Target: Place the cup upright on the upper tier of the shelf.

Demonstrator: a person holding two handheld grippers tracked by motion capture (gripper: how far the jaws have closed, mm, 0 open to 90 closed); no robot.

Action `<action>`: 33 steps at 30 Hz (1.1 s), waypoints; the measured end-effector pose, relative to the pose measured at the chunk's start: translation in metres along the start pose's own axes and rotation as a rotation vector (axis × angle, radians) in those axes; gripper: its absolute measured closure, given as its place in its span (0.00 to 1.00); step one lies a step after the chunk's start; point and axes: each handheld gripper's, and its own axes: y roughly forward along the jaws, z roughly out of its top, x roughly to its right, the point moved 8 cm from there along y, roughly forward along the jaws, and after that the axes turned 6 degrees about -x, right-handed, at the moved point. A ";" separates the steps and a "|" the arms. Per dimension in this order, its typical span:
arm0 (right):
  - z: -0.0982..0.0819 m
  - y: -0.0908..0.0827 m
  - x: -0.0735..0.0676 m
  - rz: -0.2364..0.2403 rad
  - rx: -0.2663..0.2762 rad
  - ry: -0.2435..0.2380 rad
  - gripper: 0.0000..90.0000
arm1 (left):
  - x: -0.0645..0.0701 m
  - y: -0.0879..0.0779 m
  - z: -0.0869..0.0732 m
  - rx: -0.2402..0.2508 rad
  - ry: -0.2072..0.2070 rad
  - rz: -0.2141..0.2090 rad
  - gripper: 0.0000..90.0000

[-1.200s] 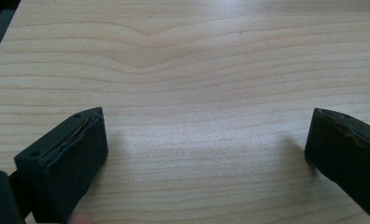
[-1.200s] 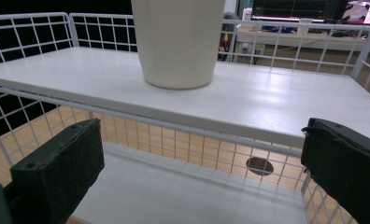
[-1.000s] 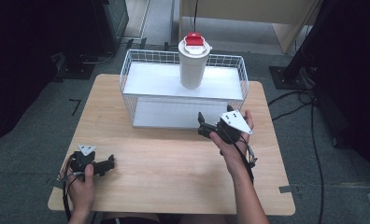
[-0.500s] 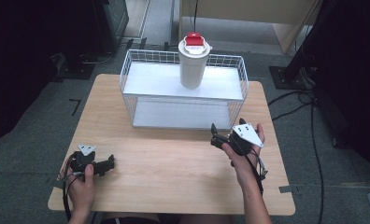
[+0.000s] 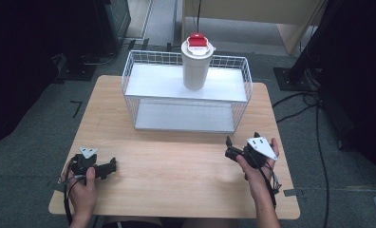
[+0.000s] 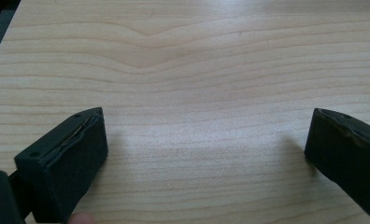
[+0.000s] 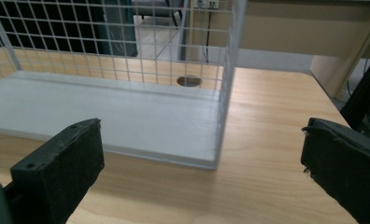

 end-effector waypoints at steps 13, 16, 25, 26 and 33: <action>-0.036 -0.008 0.040 -0.073 -0.062 0.023 0.00 | 0.000 0.000 0.000 0.000 0.001 0.000 0.00; -0.048 -0.011 0.054 -0.098 -0.083 0.036 0.00 | 0.000 0.000 0.000 0.000 0.001 0.000 0.00; -0.072 -0.018 0.080 -0.144 -0.136 0.049 0.00 | 0.000 0.000 0.000 0.000 0.001 0.000 0.00; -0.072 -0.018 0.080 -0.144 -0.136 0.049 0.00 | 0.000 0.000 0.000 0.000 0.001 0.000 0.00; -0.088 -0.027 0.097 -0.164 -0.187 0.065 0.00 | 0.000 0.000 0.000 -0.001 0.002 0.000 0.00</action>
